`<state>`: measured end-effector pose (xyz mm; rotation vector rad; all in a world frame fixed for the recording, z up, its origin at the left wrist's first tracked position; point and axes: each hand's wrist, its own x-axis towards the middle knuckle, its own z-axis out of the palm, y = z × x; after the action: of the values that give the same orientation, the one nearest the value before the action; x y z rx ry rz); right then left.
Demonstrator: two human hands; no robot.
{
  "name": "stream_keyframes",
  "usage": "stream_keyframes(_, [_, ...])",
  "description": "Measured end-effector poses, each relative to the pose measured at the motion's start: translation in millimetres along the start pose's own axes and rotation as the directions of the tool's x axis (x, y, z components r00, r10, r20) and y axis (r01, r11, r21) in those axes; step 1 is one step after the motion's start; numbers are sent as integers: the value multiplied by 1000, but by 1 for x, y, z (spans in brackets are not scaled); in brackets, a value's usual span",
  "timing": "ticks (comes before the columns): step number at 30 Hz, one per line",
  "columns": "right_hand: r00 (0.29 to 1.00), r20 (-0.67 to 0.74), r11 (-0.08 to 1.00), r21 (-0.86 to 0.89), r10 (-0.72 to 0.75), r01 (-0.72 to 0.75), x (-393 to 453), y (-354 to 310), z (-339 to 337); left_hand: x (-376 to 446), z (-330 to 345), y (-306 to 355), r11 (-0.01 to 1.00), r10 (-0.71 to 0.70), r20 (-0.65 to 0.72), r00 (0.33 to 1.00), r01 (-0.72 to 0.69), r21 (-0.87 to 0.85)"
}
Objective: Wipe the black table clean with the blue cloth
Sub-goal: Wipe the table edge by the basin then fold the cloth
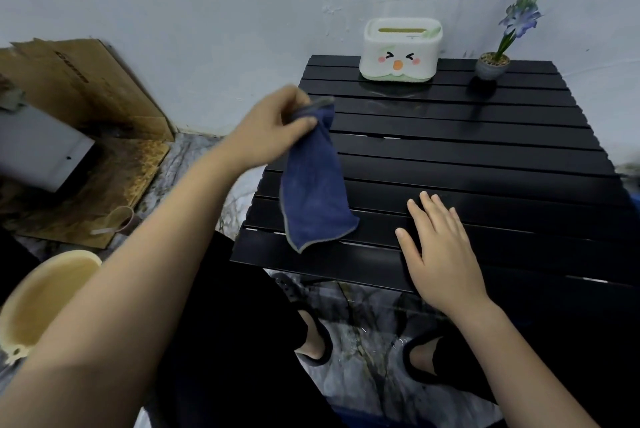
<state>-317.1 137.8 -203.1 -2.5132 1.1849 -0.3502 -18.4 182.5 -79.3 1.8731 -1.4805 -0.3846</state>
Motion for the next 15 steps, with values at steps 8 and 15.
stream_keyframes(8, [1000,-10,1000,5,-5,5,0,0,1,-4,-55,63,944,329,-46,943,-328,27])
stream_keyframes(15, [1000,-15,1000,-5,-11,11,0,0,1,-84,11,14,972,213,310,926,-233,26])
